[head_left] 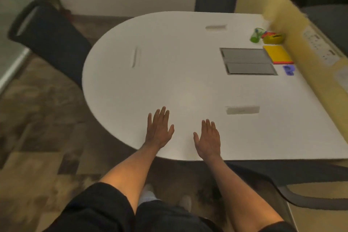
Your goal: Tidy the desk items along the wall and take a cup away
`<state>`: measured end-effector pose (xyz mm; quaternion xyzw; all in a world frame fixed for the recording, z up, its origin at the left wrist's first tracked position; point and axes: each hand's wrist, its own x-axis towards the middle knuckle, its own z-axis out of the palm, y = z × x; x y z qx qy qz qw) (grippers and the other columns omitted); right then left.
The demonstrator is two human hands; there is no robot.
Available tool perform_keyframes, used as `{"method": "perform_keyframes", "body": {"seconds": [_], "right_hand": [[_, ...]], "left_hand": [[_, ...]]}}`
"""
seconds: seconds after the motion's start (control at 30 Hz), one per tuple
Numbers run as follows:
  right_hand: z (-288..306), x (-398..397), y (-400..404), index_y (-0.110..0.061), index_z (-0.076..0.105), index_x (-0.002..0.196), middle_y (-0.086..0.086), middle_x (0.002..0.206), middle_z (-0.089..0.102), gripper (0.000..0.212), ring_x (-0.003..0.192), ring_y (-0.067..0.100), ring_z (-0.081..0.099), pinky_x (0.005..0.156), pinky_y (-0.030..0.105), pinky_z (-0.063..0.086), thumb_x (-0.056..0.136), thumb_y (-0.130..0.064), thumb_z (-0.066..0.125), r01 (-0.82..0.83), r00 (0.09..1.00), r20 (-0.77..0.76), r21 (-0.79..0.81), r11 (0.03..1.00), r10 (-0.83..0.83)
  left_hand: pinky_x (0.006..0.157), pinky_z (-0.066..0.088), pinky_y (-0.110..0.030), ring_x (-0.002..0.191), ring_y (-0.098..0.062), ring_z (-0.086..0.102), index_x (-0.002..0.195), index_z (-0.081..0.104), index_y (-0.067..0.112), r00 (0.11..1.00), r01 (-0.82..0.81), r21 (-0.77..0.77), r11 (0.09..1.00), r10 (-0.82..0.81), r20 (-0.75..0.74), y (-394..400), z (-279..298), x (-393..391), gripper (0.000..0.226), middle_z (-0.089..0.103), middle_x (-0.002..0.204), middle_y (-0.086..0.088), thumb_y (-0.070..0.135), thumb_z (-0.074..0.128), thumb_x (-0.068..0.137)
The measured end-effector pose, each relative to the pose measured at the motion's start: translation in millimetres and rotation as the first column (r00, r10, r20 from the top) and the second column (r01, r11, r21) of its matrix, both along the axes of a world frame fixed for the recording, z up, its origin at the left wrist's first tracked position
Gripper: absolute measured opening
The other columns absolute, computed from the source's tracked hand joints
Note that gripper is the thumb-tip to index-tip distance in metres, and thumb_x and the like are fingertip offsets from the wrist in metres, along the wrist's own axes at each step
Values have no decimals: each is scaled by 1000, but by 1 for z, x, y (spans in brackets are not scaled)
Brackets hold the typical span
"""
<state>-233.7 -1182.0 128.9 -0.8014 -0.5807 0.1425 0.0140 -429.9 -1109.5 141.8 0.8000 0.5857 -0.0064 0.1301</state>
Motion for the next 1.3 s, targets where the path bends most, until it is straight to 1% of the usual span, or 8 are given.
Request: {"method": "perform_keyframes", "body": {"seconds": [0.2, 0.4, 0.63, 0.77, 0.9, 1.03, 1.17, 1.3], "right_hand": [[-18, -131, 18, -16, 6, 162, 4, 171, 1, 70, 158, 26, -1, 128, 42, 10, 105, -52, 23, -193, 981, 15, -87, 977, 195], [-30, -301, 49, -15, 7, 162, 5, 171, 2, 69, 158, 26, -1, 128, 43, 10, 105, -51, 21, -341, 940, -71, -97, 935, 335], [-33, -497, 113, -13, 14, 162, 7, 169, 13, 69, 157, 27, 8, 127, 40, 14, 106, -52, 24, -562, 826, -69, -34, 826, 559], [-34, -559, 149, -16, 10, 162, 4, 170, 7, 70, 158, 25, 2, 127, 42, 12, 105, -54, 22, -645, 764, -55, -33, 764, 643], [-44, -631, 216, -18, 5, 163, 3, 171, 1, 71, 157, 24, -4, 128, 43, 5, 105, -56, 20, -702, 712, -62, -38, 711, 699], [-59, -680, 285, -17, 1, 162, 3, 171, -3, 75, 157, 24, -5, 127, 43, 5, 103, -59, 18, -712, 701, -28, -56, 699, 712], [-62, -729, 363, -14, 3, 162, 5, 171, -2, 76, 157, 25, -5, 127, 44, 6, 103, -58, 21, -713, 701, -63, -53, 699, 710], [-57, -771, 441, -13, -4, 162, 6, 170, -8, 76, 157, 25, -9, 127, 45, 4, 103, -58, 16, -712, 702, -34, -55, 700, 712]], "left_hand": [[125, 0, -51, 156, -22, -2, 161, 10, 20, 968, -248, -60, 967, 250, 18, -13, -11, -146, 67, -3, 169, -1, 50, 28, 104], [125, 0, -51, 156, -21, 3, 160, 14, 17, 903, -424, -92, 901, 428, 24, -17, -24, -323, 69, 1, 170, 0, 46, 36, 102], [125, 4, -50, 156, -21, 8, 159, 20, 19, 811, -584, -30, 811, 585, 10, 8, -25, -513, 69, 7, 169, 0, 48, 39, 100], [125, 7, -49, 156, -21, 8, 160, 19, 19, 764, -645, 8, 764, 645, -15, 26, -27, -572, 71, 6, 169, -1, 50, 40, 99], [126, 7, -48, 156, -22, 10, 160, 20, 18, 727, -686, 33, 727, 687, -23, 73, -40, -640, 74, 6, 169, -1, 51, 42, 97], [126, 7, -48, 155, -22, 12, 160, 20, 17, 704, -709, 35, 704, 710, -30, 125, -50, -690, 76, 7, 169, -2, 52, 44, 96], [126, 6, -48, 156, -22, 10, 160, 18, 17, 699, -713, 25, 700, 714, -46, 193, -52, -733, 77, 6, 169, -2, 51, 44, 97], [126, 5, -49, 156, -22, 8, 161, 15, 17, 707, -704, 33, 709, 705, -52, 268, -43, -773, 76, 4, 169, -2, 52, 39, 98]]}}
